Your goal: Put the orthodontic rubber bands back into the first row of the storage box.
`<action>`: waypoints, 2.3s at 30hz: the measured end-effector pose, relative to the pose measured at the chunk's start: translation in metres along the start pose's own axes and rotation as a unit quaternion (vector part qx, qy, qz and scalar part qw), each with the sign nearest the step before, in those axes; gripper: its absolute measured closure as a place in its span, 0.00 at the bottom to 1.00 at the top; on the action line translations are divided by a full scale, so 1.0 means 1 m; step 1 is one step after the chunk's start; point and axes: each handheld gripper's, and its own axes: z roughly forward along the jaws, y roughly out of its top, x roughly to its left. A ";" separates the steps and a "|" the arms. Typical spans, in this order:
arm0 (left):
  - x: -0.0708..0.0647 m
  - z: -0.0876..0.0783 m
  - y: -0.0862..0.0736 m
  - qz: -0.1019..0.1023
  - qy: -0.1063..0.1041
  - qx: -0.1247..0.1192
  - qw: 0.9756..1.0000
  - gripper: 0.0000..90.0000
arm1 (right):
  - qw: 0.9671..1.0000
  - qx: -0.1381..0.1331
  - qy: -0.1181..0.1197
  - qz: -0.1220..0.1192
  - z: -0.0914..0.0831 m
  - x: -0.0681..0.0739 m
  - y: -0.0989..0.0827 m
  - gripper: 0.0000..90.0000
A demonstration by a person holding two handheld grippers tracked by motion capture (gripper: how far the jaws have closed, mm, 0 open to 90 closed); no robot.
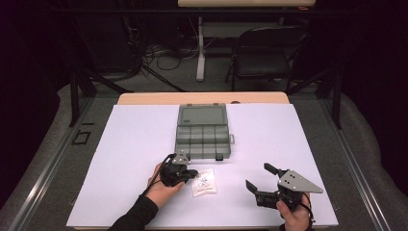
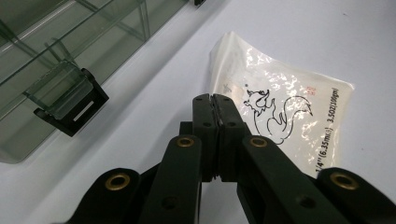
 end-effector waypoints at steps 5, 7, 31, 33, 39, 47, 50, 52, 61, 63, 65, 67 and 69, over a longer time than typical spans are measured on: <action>-0.001 -0.002 0.000 0.000 0.001 -0.003 1.000 0.99 | 1.000 0.000 -0.001 0.000 0.000 0.000 0.000 0.16; -0.001 -0.006 0.001 0.000 0.001 -0.010 1.000 0.99 | 1.000 0.005 0.001 0.000 -0.001 0.000 0.000 0.16; -0.002 -0.051 0.014 0.010 0.012 -0.081 0.997 0.99 | 1.000 0.005 0.003 0.000 -0.001 -0.001 0.001 0.16; -0.001 -0.054 0.014 0.007 0.013 -0.086 0.996 0.99 | 1.000 0.005 0.003 0.000 -0.001 -0.001 0.001 0.16; 0.003 -0.068 0.016 0.003 0.021 -0.106 0.994 0.99 | 1.000 0.006 0.003 -0.001 -0.001 -0.001 0.001 0.16; 0.007 -0.080 0.016 0.001 0.034 -0.120 0.992 0.99 | 1.000 0.005 0.003 -0.001 -0.001 -0.001 0.001 0.16; 0.008 -0.084 0.017 0.000 0.037 -0.124 0.992 0.99 | 1.000 0.006 0.002 -0.001 -0.001 -0.001 0.001 0.16; 0.009 -0.087 0.017 0.000 0.039 -0.127 0.991 0.99 | 1.000 0.006 0.003 -0.001 -0.001 -0.001 0.001 0.16; 0.012 -0.102 0.030 0.012 0.052 -0.142 0.988 0.99 | 1.000 0.006 0.000 0.000 0.000 0.000 0.000 0.16; 0.012 -0.104 0.033 0.013 0.054 -0.144 0.988 0.99 | 1.000 0.008 0.000 0.002 0.000 0.000 0.000 0.16; 0.015 -0.111 0.044 0.023 0.063 -0.143 0.987 0.99 | 1.000 0.007 0.001 0.001 0.000 -0.001 0.000 0.16; 0.017 -0.115 0.052 0.027 0.067 -0.142 0.987 0.99 | 1.000 0.006 0.001 0.001 0.000 -0.001 0.000 0.16; 0.018 -0.116 0.057 0.029 0.069 -0.142 0.987 0.99 | 1.000 0.006 0.001 0.001 0.000 -0.001 0.000 0.16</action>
